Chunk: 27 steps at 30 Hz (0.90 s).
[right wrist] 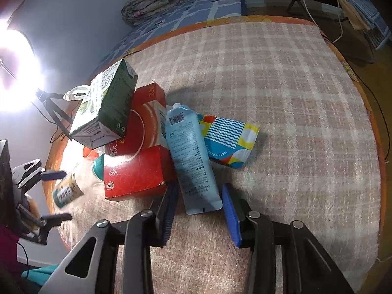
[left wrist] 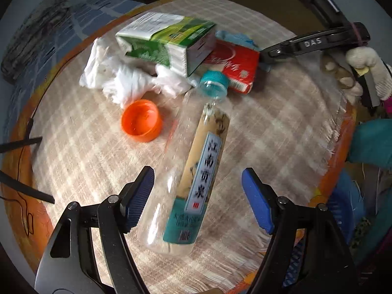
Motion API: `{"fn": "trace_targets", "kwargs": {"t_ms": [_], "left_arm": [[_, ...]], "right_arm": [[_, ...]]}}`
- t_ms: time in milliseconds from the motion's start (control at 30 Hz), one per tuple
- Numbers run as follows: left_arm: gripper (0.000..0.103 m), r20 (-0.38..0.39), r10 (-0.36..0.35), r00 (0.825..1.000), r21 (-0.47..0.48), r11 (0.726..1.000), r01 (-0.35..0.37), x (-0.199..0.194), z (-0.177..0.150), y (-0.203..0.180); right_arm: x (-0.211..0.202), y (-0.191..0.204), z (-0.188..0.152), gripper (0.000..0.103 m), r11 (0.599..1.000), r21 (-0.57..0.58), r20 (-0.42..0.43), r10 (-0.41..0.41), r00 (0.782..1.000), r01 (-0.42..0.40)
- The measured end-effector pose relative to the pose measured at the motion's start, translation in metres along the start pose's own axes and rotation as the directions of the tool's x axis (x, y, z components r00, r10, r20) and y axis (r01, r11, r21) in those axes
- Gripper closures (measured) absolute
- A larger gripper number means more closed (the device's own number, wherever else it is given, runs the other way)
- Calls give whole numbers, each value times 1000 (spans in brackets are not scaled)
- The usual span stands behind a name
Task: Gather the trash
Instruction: 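Grasp the clear bottle with left tool while right tool grasps blue tube, then carry the bottle and blue tube with both tools over the basket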
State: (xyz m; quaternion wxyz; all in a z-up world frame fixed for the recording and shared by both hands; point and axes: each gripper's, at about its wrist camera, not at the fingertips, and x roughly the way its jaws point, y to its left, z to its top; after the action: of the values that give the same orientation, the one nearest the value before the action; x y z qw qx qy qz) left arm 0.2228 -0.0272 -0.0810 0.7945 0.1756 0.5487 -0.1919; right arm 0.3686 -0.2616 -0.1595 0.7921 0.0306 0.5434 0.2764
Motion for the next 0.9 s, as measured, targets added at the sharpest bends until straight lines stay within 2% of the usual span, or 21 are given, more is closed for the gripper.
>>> {"fn": "trace_targets", "kwargs": {"t_ms": [67,300,333,367,500,600,667,833,900], "left_arm": [[27,-3,35,999,-8,999,-35,6,9,-2],[28,-33,70,997,-13,997,-70,42,27,-11],[30,-28,93,995,-5,996,-93,44,25,-14],[41,-28,110,993,-1,994,-111,45,23,-15],[42,-13,64,998,-53,997,-65,39,14,-12],[43,0,68,998,-51,996,-68,38,7,-14],[43,11,68,998,-63,996,-67,38,5,-15],[43,37,52,998,-110,993,-48,37,3,-6],[44,44,57,997,-121,991,-52,34,-2,-9]], "right_arm": [[2,-2,3,65,1000,14,2,9,1000,-9],[7,-4,9,64,1000,17,10,9,1000,-9],[8,-4,10,65,1000,16,17,6,1000,-7],[9,-3,12,67,1000,16,20,5,1000,-5],[10,4,13,89,999,19,15,50,999,-50],[10,13,15,95,999,-7,30,43,999,-42],[13,17,17,95,998,-12,32,56,998,-56],[22,20,23,93,999,-23,25,29,999,-28],[20,22,23,97,999,-33,30,13,999,-12]]}}
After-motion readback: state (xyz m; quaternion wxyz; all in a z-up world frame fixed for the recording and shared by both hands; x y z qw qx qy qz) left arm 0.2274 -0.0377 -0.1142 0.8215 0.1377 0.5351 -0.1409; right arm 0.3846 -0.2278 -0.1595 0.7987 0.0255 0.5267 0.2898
